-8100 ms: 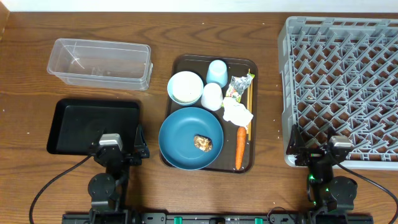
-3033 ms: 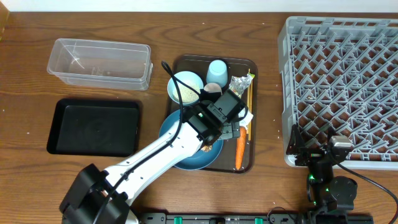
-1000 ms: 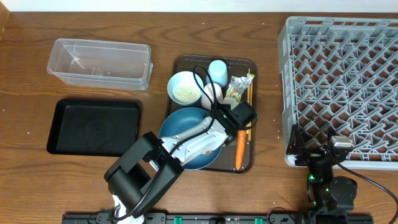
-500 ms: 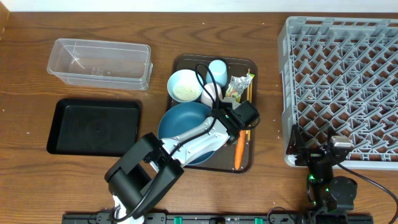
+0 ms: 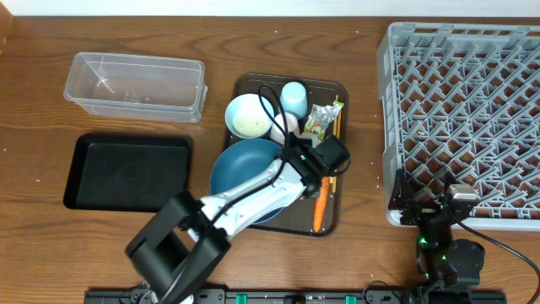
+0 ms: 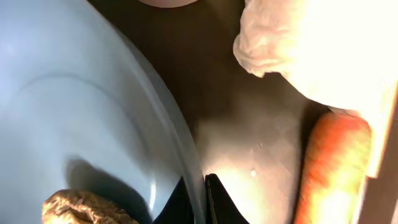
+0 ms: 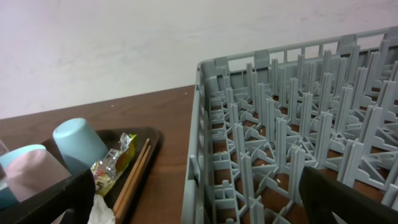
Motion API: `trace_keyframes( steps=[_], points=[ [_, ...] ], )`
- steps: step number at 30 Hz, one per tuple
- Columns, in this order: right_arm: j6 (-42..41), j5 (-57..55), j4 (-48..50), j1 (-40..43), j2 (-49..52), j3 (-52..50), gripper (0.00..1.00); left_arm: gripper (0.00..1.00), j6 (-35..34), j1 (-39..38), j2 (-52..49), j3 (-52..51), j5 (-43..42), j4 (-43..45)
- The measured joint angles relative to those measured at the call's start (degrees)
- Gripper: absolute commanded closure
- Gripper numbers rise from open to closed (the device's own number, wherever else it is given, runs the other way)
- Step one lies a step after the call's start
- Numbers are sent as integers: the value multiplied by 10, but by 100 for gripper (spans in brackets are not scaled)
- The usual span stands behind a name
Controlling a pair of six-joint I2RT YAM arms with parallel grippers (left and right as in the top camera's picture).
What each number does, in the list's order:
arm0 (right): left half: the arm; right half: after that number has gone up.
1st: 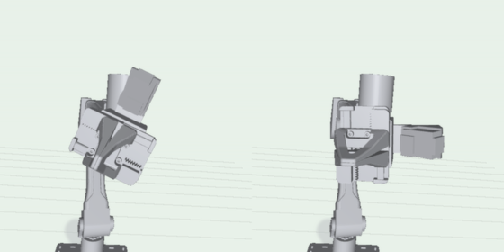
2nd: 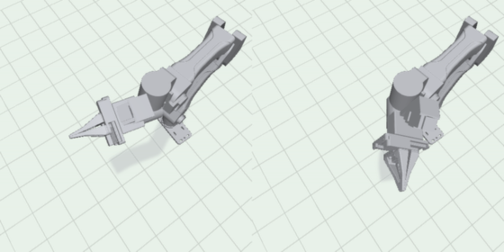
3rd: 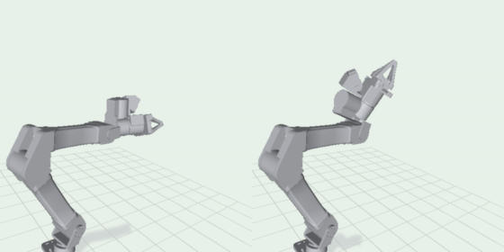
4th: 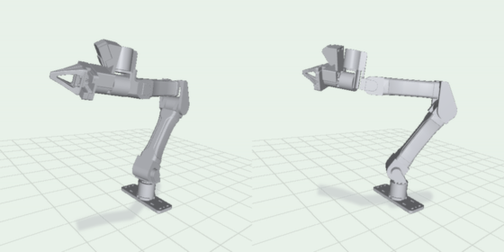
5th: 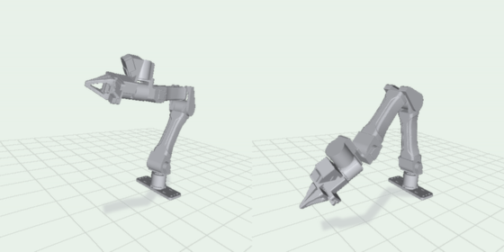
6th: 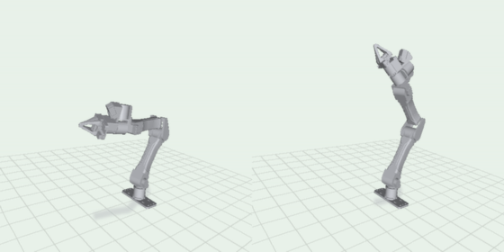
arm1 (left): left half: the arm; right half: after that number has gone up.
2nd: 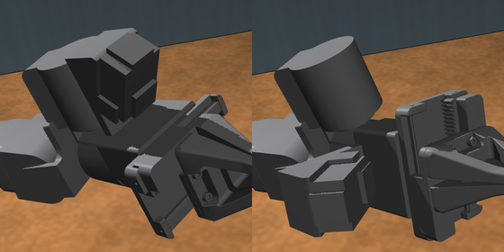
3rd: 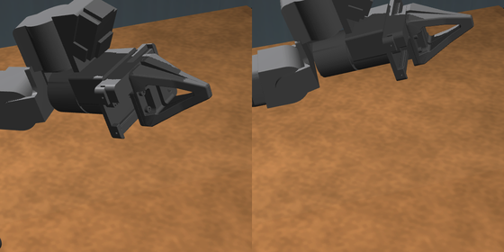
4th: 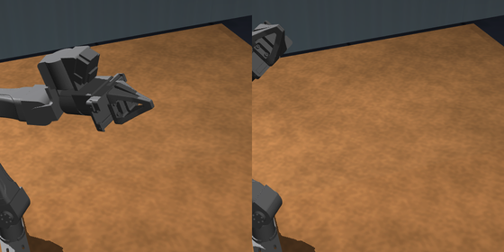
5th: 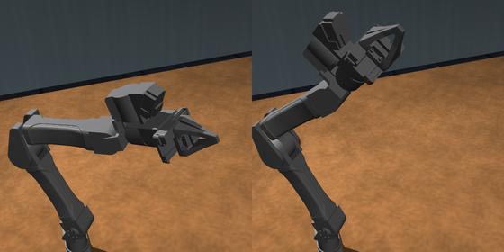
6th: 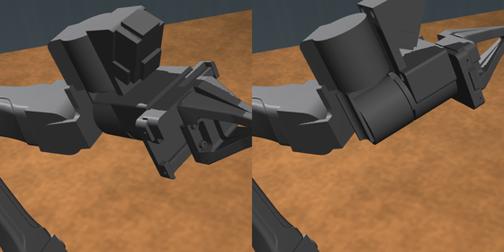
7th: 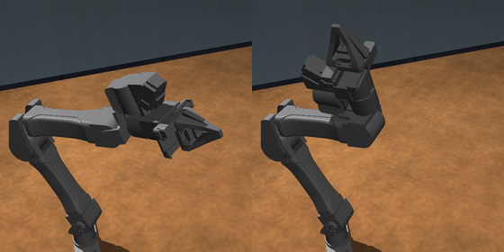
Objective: Sort waste into correct bins and load items into the dishwasher rack
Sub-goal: 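Lower the left gripper and grasp the blue plate's rim, then lift the blue plate and tip the food scrap onto the black tray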
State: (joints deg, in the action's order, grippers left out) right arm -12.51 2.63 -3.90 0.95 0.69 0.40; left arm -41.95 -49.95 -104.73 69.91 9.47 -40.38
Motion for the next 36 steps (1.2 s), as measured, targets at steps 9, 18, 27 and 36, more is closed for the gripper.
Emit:
trace_keyframes(
  steps=[9, 18, 27, 36],
  points=[
    [0, 0, 0, 0, 0, 0, 1, 94, -2, 0, 85, -1, -16, -36],
    [0, 0, 0, 0, 0, 0, 1, 94, -2, 29, 210, -1, -14, -87],
    [0, 0, 0, 0, 0, 0, 1, 94, 5, 207, 292, -1, -37, -107],
    [0, 0, 0, 0, 0, 0, 1, 94, 92, 458, 301, -9, -220, -71]
  ],
)
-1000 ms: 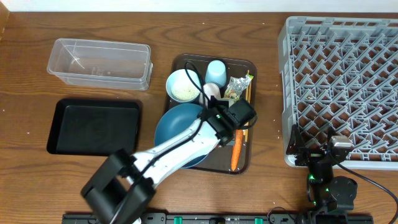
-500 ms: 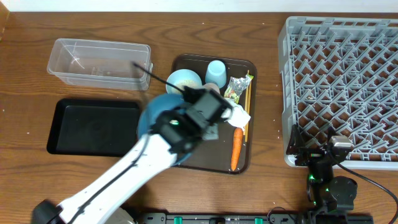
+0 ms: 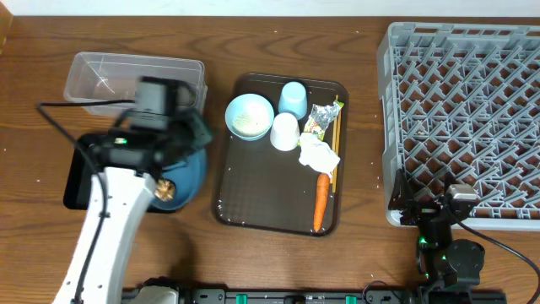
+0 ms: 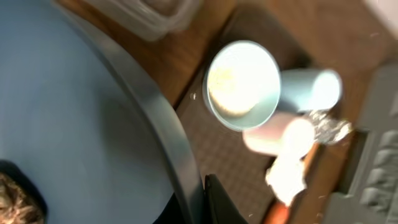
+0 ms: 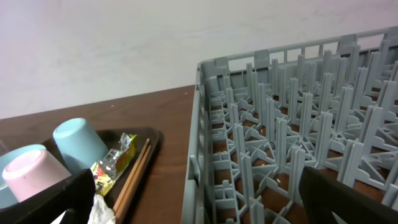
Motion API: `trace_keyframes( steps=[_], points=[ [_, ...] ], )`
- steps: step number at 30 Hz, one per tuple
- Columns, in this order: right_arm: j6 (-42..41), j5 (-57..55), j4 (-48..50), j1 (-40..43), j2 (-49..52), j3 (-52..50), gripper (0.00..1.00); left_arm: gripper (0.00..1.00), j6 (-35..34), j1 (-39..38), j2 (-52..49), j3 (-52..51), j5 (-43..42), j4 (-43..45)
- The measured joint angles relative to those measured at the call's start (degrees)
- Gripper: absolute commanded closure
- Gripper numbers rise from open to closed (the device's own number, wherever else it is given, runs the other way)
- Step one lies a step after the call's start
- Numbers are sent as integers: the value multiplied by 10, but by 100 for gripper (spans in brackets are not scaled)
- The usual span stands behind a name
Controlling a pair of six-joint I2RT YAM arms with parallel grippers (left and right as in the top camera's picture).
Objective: Sort waste into correct bins and load items into the dishwasher rack
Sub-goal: 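Lift the blue plate and tip the food scrap onto the black tray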
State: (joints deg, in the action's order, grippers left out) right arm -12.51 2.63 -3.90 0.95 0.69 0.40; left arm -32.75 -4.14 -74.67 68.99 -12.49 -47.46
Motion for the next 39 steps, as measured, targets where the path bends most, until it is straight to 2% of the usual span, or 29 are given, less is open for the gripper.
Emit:
trace_keyframes(
  steps=[8, 15, 26, 32, 39],
  points=[
    [0, 0, 0, 0, 0, 0, 1, 94, 95, 242, -8, -9, -243, 27],
    [0, 0, 0, 0, 0, 0, 1, 94, 163, 365, -70, -9, -443, 27],
    [0, 0, 0, 0, 0, 0, 1, 94, 247, 400, -177, -10, -645, 27],
    [0, 0, 0, 0, 0, 0, 1, 94, 266, 408, -179, -10, -699, 30],
    [0, 0, 0, 0, 0, 0, 1, 94, 270, 443, -179, -10, -711, 23]
  ],
)
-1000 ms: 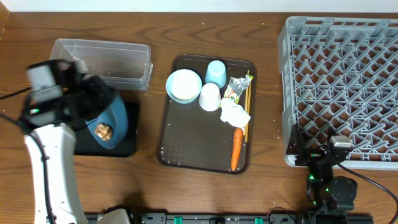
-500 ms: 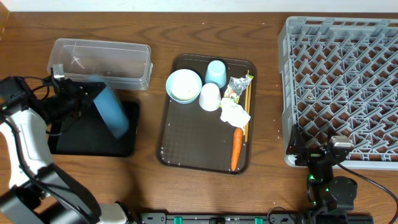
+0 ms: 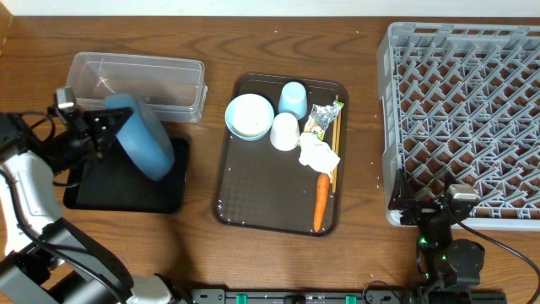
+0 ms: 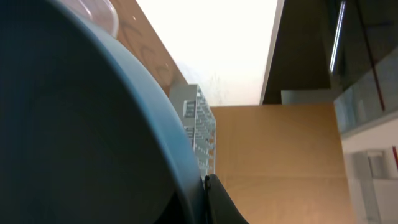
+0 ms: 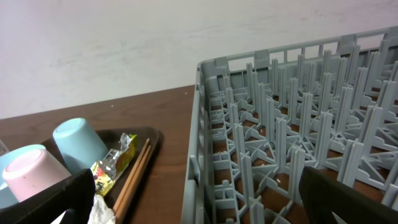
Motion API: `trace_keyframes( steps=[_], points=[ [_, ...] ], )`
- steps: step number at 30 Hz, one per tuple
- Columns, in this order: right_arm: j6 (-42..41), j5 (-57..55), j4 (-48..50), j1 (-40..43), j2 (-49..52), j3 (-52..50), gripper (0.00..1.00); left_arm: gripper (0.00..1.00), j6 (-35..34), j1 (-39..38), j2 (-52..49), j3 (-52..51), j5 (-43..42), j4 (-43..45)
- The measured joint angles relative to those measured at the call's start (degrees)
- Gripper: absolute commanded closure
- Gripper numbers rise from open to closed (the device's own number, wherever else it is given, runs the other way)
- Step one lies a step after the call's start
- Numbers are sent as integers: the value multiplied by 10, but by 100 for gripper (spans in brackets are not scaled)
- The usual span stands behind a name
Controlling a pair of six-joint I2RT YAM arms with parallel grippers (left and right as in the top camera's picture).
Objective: Sort waste into correct bins and load items into the dishwasher rack
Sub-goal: 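Lift the blue plate and tip the food scrap onto the black tray, then return the blue plate to the brown tray with the left gripper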
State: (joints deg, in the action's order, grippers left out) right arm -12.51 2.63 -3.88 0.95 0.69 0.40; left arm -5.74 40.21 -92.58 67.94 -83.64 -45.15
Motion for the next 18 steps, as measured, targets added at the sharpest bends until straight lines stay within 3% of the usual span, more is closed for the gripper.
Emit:
trace_keyframes(
  steps=[11, 18],
  points=[
    [0, 0, 0, 0, 0, 0, 1, 94, 0, 42, 23, -1, 82, -76],
    [0, 0, 0, 0, 0, 0, 1, 94, -8, 16, 181, -1, 109, -76]
  ],
)
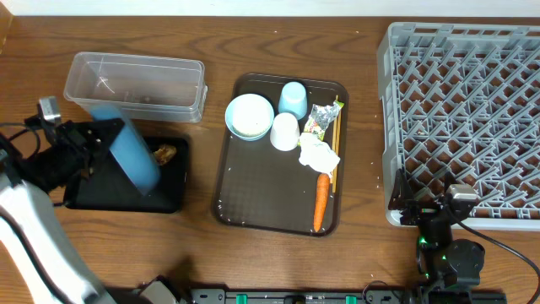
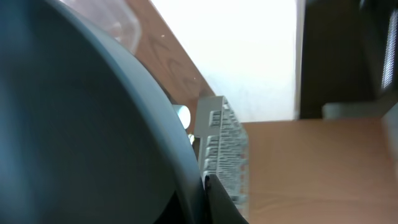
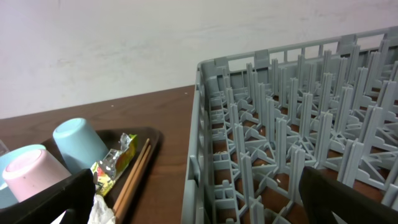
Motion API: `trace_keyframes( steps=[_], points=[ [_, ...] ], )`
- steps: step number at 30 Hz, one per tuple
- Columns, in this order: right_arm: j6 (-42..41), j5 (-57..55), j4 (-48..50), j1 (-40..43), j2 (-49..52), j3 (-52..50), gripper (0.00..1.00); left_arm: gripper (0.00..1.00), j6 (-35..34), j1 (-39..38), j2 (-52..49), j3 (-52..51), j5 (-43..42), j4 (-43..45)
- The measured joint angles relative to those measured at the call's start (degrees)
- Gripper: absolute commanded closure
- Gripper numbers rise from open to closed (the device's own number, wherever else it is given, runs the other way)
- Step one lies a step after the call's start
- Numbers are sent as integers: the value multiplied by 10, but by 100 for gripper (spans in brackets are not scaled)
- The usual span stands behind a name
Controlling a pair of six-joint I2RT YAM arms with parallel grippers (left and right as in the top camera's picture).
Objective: Sort waste into correct bins and load items into the dishwasher rack
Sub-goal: 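Return the blue plate to the brown tray with the left gripper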
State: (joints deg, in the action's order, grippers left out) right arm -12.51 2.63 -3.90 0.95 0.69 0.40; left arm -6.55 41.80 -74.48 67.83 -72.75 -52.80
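My left gripper [image 1: 99, 135] is shut on the rim of the blue bowl [image 1: 133, 159], which stands tipped on edge over the black tray [image 1: 93, 187]. A brown food scrap [image 1: 164, 153] lies on that tray beside the bowl. In the left wrist view the bowl [image 2: 81, 137] fills the frame, with the rim pinched at the left gripper [image 2: 202, 190]. The grey dishwasher rack [image 1: 464, 110] stands at the right. My right gripper [image 3: 199, 208] rests open by the rack's near left corner, holding nothing.
A clear plastic bin [image 1: 135, 84] sits behind the black tray. The brown tray [image 1: 253, 207] holds a white bowl [image 1: 249, 116], a blue cup [image 1: 293, 99], a pink cup [image 1: 285, 131], a wrapper [image 1: 322, 118], chopsticks [image 1: 336, 139], crumpled tissue [image 1: 318, 154] and a carrot [image 1: 321, 203].
The bowl is tipped more steeply and sits a little lower over the black tray. A brown food scrap now lies on the tray beside it. The right arm has not moved.
My left gripper was shut on the blue bowl's rim on the brown tray, a scrap inside it. Then the bowl was over the black tray's right edge, then tilted above that tray. Now the scrap lies on the black tray.
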Motion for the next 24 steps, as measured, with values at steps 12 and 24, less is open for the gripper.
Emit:
trace_keyframes(
  steps=[12, 24],
  points=[
    [0, 0, 0, 0, 0, 0, 1, 94, -109, -306, 269, 0, 328, -43],
    [0, 0, 0, 0, 0, 0, 1, 94, -221, -629, 146, 0, 542, 10]
  ],
)
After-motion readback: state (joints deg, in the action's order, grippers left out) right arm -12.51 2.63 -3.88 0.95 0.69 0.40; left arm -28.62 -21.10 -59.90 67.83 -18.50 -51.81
